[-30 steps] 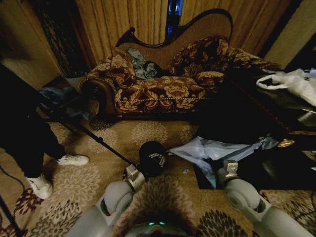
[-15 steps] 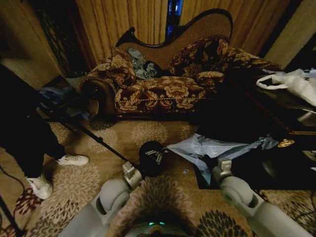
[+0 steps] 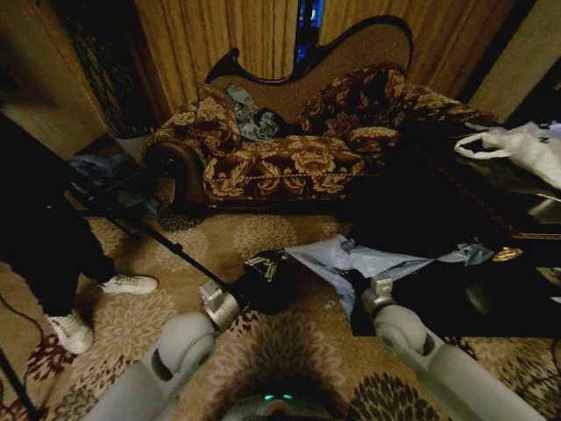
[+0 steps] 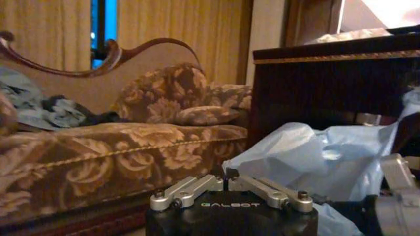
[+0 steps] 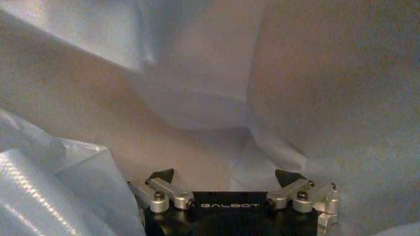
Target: Place a garbage bag over the trash bin.
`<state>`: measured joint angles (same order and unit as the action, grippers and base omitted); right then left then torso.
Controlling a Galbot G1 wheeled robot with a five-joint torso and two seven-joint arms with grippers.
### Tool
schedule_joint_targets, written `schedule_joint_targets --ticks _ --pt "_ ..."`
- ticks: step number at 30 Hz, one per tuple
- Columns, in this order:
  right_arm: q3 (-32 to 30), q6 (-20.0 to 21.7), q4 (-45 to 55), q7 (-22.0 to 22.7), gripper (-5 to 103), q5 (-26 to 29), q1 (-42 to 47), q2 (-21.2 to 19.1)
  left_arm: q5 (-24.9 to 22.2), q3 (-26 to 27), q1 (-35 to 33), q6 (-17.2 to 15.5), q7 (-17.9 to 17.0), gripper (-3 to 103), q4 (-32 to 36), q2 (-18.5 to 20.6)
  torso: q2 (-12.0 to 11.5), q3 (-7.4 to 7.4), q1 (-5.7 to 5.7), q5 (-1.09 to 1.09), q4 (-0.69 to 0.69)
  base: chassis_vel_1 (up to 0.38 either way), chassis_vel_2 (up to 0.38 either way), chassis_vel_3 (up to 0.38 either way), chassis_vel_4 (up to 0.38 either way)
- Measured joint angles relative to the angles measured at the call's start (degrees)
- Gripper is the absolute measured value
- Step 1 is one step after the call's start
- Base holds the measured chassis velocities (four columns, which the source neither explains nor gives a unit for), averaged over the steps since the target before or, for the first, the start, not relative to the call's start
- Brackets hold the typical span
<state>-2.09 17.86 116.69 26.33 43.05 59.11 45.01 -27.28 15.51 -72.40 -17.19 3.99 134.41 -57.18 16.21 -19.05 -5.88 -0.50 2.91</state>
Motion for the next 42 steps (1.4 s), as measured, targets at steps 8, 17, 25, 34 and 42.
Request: schedule_joint_targets --ticks 8,17,25,34,42 --pt "4.55 0.06 -2.15 0.57 100 0.52 -4.49 1.47 -2.19 5.0 -0.57 -0.06 0.25 0 0.55 0.74 0.0 0.0 0.0 0.01 0.01 0.0 0.0 0.0 0.0" --pt "14.9 0.12 -6.66 2.62 100 3.29 -17.44 6.92 -5.64 12.32 -1.88 -0.21 1.17 0 0.06 2.08 0.0 0.0 0.0 -0.01 0.01 0.0 0.0 0.0 0.0" --pt "22.31 0.35 -12.12 4.33 100 4.19 -24.77 13.42 -6.48 16.67 -4.08 0.88 1.81 0 -1.57 1.02 0.0 0.0 0.0 -0.01 0.0 0.0 0.0 0.0 0.0" --pt "29.15 0.32 -19.19 4.9 100 3.93 -30.05 19.14 -8.88 21.5 -4.74 2.85 2.99 0 -6.36 -2.79 -0.01 0.0 0.0 -0.01 0.0 0.0 0.0 0.0 0.0" --pt "32.36 0.23 -24.66 5.54 100 2.04 -31.68 23.81 -11.66 23.18 -4.57 5.89 5.05 0 -12.27 -4.3 -0.01 0.0 0.0 -0.01 0.0 0.0 0.0 0.0 0.0"
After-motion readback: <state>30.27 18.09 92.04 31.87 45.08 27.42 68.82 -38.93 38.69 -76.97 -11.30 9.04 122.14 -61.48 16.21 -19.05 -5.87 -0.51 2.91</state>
